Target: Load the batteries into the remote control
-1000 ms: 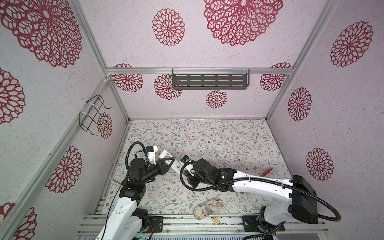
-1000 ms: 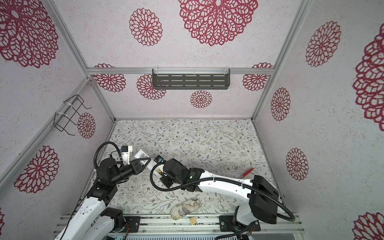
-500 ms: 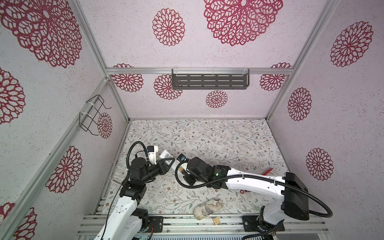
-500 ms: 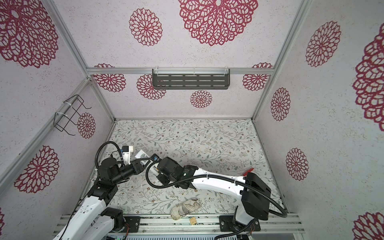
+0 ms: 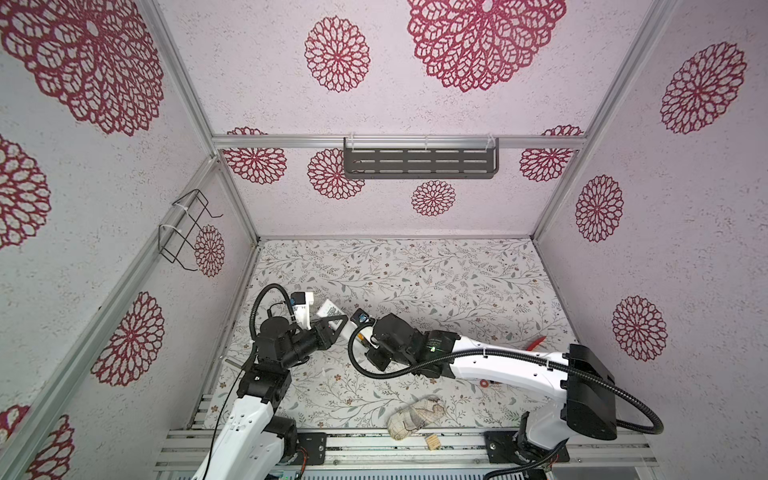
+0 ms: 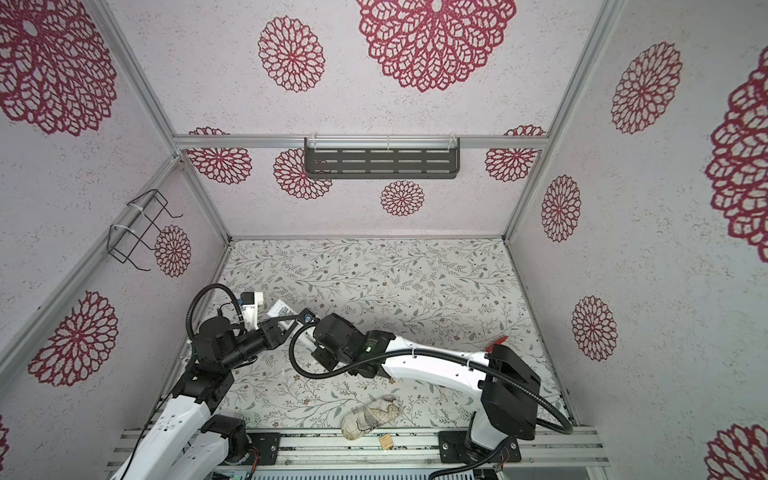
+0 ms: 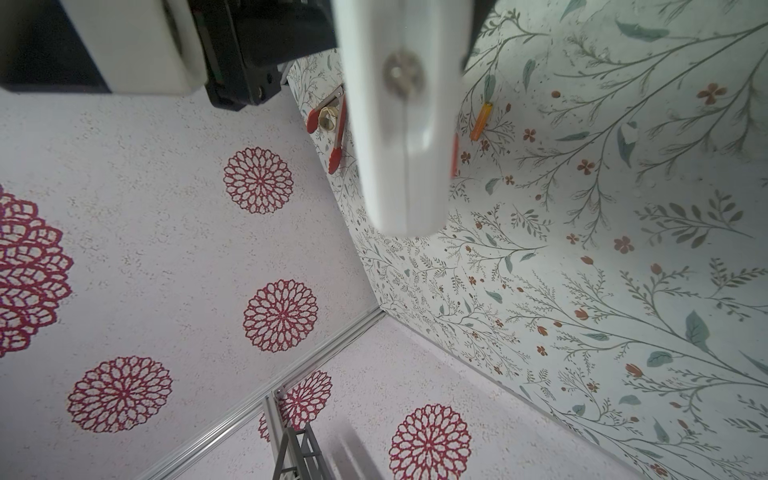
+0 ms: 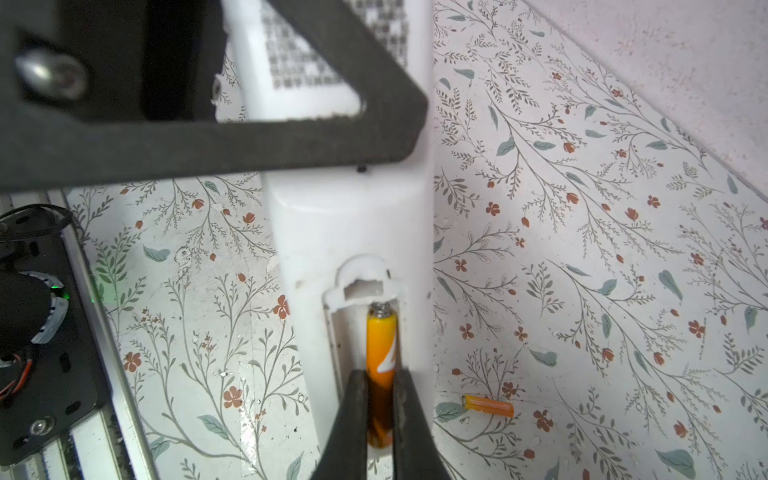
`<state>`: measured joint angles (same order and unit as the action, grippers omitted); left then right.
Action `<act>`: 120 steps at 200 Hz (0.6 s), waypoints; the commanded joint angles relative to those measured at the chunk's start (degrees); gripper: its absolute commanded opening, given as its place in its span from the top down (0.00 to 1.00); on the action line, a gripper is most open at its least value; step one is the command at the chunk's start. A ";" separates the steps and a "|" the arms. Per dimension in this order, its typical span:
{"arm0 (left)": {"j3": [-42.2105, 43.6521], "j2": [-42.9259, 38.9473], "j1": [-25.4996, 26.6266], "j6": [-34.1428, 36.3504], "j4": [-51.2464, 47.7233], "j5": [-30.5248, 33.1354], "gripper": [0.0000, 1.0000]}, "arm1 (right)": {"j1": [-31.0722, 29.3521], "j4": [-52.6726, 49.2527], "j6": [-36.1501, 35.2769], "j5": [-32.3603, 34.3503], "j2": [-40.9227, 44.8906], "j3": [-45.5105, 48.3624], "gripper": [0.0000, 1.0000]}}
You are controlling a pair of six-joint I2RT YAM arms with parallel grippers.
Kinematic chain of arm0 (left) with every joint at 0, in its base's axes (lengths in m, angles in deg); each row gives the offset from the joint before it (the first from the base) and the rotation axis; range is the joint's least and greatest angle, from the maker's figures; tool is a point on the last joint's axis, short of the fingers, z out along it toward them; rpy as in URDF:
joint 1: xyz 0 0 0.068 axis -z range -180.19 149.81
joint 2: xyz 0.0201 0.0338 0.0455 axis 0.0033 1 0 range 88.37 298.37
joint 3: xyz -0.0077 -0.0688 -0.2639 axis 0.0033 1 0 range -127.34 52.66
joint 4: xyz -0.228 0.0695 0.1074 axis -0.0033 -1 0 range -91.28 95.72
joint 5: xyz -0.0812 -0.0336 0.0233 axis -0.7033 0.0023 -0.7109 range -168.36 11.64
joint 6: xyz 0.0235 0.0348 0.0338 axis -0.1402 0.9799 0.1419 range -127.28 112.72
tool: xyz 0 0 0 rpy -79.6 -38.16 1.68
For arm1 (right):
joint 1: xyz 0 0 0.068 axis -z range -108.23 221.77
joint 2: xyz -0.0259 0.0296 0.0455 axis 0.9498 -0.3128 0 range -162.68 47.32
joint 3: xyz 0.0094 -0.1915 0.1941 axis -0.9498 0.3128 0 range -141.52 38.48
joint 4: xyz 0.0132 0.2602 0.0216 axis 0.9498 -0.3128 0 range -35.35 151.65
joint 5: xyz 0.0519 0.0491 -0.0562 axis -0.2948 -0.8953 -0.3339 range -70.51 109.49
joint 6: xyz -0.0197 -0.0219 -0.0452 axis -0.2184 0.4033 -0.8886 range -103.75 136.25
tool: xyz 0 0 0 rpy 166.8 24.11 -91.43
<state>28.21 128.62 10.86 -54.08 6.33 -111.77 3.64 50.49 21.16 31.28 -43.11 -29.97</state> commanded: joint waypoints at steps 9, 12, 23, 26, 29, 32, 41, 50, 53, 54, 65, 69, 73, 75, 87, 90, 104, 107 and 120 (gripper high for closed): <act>-1.30 -1.71 1.25 -6.40 7.11 -13.72 1.00 | 1.42 3.73 -4.17 0.34 -1.09 2.47 0.89; -1.38 -1.75 1.21 -6.49 7.04 -13.88 1.00 | 1.51 3.96 -4.39 0.15 -1.02 2.64 0.89; -1.57 -1.84 1.24 -6.85 6.96 -14.66 1.00 | 1.60 5.04 -4.86 -0.28 -0.63 3.58 0.89; -1.65 -1.91 1.18 -6.91 7.00 -14.81 1.00 | 1.68 5.43 -4.86 -0.39 -0.50 3.80 0.89; -1.70 -2.00 1.17 -6.95 6.99 -15.00 1.00 | 1.74 5.66 -4.90 -0.60 -0.45 3.95 0.89; -1.74 -2.08 1.17 -7.04 7.03 -15.06 1.00 | 1.78 5.85 -4.91 -0.77 -0.38 4.06 0.89; -1.66 -2.59 1.16 -7.37 7.30 -15.32 1.00 | 1.87 6.46 -4.99 -1.36 -0.25 4.36 0.89; -1.53 -3.04 1.01 -8.06 7.88 -15.76 1.00 | 1.87 7.29 -5.04 -1.59 -0.17 4.78 0.89; -1.42 -3.16 0.92 -8.37 8.19 -15.91 1.00 | 1.89 7.58 -5.19 -1.67 -0.18 4.88 0.89; -1.41 -3.20 0.87 -8.51 8.41 -15.95 1.00 | 1.88 7.65 -5.22 -1.72 -0.14 4.98 0.89; -1.23 -3.39 0.49 -9.98 10.11 -17.14 1.00 | 1.87 8.52 -5.50 -2.00 0.03 5.57 0.89; -1.14 -3.49 0.25 -10.53 10.73 -17.54 1.00 | 1.87 8.88 -5.58 -2.03 0.10 5.87 0.89; -1.08 -3.59 0.08 -11.12 11.41 -17.98 1.00 | 1.87 9.19 -5.73 -2.12 0.08 6.09 0.89; -1.05 -3.60 -0.09 -11.40 11.67 -18.20 1.00 | 1.87 9.32 -5.73 -2.12 0.15 6.19 0.89; -0.75 -3.90 -1.03 -13.26 13.72 -19.48 1.00 | 2.02 9.79 -5.92 -2.12 0.17 6.69 0.89; -0.62 -3.94 -1.31 -13.95 14.47 -19.84 1.00 | 2.04 9.88 -5.96 -2.20 0.17 6.80 0.89; 0.35 -3.90 -2.92 -18.11 20.24 -21.84 1.00 | 2.13 10.55 -6.12 -2.46 0.33 7.58 0.89; 0.70 -3.82 -3.20 -19.26 21.89 -22.25 1.00 | 2.13 10.74 -6.12 -2.52 0.43 7.81 0.89; 1.16 -2.98 -4.15 -22.86 26.60 -23.80 1.00 | 2.13 11.64 -6.22 -2.93 0.76 8.64 0.89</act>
<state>31.03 127.38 6.29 -62.02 13.01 -117.03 4.58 61.60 16.50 29.25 -40.27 -24.04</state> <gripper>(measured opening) 0.198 0.112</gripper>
